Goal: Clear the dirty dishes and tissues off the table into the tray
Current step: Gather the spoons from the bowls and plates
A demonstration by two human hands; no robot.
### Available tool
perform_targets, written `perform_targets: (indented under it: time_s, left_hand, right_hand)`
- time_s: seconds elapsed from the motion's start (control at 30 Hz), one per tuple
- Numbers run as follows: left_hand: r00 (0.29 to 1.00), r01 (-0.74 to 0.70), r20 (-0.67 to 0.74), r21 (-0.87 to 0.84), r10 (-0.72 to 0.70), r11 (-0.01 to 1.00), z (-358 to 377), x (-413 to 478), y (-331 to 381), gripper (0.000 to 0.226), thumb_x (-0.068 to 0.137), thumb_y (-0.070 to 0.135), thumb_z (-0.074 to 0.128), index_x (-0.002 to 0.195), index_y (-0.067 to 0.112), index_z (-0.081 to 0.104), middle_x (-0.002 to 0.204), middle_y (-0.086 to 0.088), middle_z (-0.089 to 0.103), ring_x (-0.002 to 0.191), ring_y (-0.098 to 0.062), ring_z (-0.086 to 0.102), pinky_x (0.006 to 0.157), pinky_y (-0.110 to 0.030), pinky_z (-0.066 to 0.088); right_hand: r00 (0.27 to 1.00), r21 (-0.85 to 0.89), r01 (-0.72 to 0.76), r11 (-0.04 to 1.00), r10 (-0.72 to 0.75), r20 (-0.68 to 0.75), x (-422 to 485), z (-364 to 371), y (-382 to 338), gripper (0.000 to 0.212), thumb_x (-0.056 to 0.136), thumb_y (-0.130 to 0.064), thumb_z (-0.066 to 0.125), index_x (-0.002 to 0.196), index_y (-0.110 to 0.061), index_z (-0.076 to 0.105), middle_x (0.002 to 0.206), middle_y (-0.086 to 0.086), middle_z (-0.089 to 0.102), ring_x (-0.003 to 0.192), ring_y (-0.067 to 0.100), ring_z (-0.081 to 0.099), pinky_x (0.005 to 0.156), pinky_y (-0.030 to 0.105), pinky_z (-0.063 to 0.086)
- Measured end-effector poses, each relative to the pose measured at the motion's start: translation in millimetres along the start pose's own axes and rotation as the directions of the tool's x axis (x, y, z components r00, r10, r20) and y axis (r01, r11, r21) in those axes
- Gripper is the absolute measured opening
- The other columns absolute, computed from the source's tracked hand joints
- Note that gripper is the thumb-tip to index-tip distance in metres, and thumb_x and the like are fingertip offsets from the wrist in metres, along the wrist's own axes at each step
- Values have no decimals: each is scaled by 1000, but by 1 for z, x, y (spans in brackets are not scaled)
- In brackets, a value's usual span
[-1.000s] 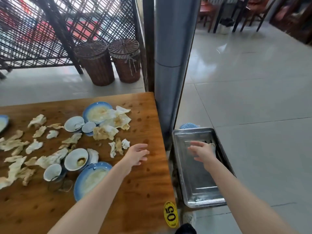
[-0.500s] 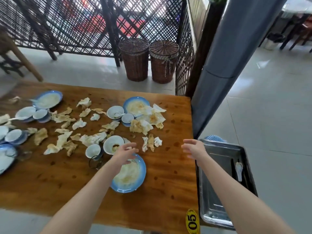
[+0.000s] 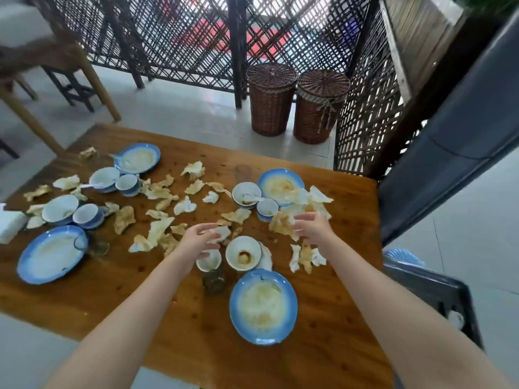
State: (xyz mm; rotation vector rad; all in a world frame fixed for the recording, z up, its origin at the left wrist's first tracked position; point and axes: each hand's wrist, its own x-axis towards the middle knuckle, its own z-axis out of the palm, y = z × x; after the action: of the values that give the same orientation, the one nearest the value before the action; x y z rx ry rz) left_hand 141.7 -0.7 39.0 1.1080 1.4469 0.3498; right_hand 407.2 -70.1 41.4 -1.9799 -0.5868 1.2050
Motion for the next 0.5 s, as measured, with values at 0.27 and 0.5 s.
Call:
perform_targets:
  time_s: [0.27, 0.5]
  left_hand:
    - [999, 36, 13, 9, -36, 999, -84, 83, 21, 19, 97, 18, 56, 114, 25, 61, 106, 0, 69, 92, -19, 67, 92, -40, 50]
    - [991, 85, 100, 30, -88, 996, -108, 126, 25, 17, 94, 25, 61, 110, 29, 64, 101, 3, 73, 87, -16, 70, 65, -27, 53]
  right_hand:
    - [986, 44, -98, 994, 103, -133, 63, 75, -35, 32, 90, -5, 57, 122, -7, 56, 115, 16, 60, 96, 26, 60, 70, 33, 46]
    - [957, 80, -174, 982, 187, -220, 110, 113, -40, 24, 90, -7, 57, 114, -11, 59, 118, 17, 56, 110, 32, 56, 88, 40, 52]
